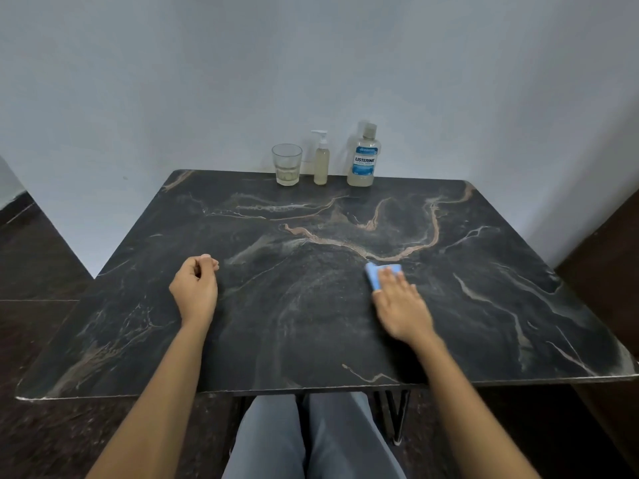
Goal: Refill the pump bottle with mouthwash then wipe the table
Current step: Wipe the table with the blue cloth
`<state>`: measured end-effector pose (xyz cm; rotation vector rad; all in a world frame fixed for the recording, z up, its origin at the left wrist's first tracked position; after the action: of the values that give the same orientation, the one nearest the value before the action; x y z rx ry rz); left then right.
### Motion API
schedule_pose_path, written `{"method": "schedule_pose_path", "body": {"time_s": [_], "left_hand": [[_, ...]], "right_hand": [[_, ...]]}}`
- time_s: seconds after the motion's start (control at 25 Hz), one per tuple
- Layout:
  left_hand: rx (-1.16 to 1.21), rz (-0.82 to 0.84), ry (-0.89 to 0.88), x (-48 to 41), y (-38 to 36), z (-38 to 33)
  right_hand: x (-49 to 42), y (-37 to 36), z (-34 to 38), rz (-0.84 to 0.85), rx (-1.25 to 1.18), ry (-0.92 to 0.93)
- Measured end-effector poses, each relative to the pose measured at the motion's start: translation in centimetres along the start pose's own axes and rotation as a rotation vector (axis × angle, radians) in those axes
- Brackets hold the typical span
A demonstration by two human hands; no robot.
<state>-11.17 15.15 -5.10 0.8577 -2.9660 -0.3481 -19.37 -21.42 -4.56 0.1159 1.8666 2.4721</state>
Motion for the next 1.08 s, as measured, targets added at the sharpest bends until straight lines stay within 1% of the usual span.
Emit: {"method": "schedule_pose_path", "body": {"time_s": [0.08, 0.12, 0.16, 0.2, 0.24, 0.32, 0.36, 0.44, 0.52, 0.6, 0.72, 0.84, 0.96, 1.08], "left_hand": [[0.020, 0.003, 0.006, 0.1, 0.1, -0.1], [0.027, 0.001, 0.011, 0.2, 0.1, -0.2], [0.031, 0.002, 0.016, 0.2, 0.1, -0.2], [0.035, 0.004, 0.022, 0.2, 0.2, -0.3], [0.040, 0.004, 0.026, 0.2, 0.2, -0.3], [0.065, -0.003, 0.040, 0.2, 0.2, -0.3], [0.089, -0.009, 0.052, 0.1, 0.3, -0.2], [0.149, -0.039, 0.075, -0.1, 0.7, 0.3], [0.196, -0.084, 0.090, -0.6, 1.1, 0.8], [0.231, -0.120, 0.110, -0.9, 1.4, 1.1], [0.151, -0.142, 0.093, -1.0, 1.2, 0.8], [0.050, -0.122, 0.037, -1.1, 0.6, 0.3], [-0.005, -0.075, 0.011, -1.3, 0.3, 0.3], [-0.042, -0.065, -0.002, -1.3, 0.1, 0.2]], "right_hand": [[0.7, 1.7, -4.8, -0.013, -0.045, -0.183], [1.0, 2.0, -5.7, -0.021, -0.061, -0.249], [1.3, 1.9, -5.2, -0.027, -0.067, -0.282], [1.5, 1.4, -3.5, -0.034, -0.051, -0.272], [1.8, 0.4, -0.7, -0.047, -0.027, -0.216], [2.9, -2.6, 7.5, -0.064, -0.003, 0.019], [3.4, -4.2, 12.0, -0.047, -0.022, 0.160], [3.7, -7.1, 20.1, 0.053, -0.061, 0.417], [1.8, -8.2, 25.1, 0.135, -0.072, 0.540], [-1.8, -8.0, 26.8, 0.179, -0.083, 0.552], [-7.7, -7.2, 26.3, 0.219, -0.065, 0.514], [-13.0, -5.8, 23.0, 0.217, -0.079, 0.400], [-16.9, -3.4, 16.4, 0.157, -0.066, 0.255], [-18.2, -0.2, 6.9, 0.068, -0.029, 0.081]]}}
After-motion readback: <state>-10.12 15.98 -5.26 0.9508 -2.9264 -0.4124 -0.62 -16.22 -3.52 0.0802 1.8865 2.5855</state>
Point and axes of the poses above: each hand's wrist, its own x-axis away from the middle knuckle, its own y-axis out of the back of the hand, z = x × y, the point moved 5 cm from there along -x, towards the middle knuckle, and after that the axes turned 7 degrees about y, right-handed, at the moved point
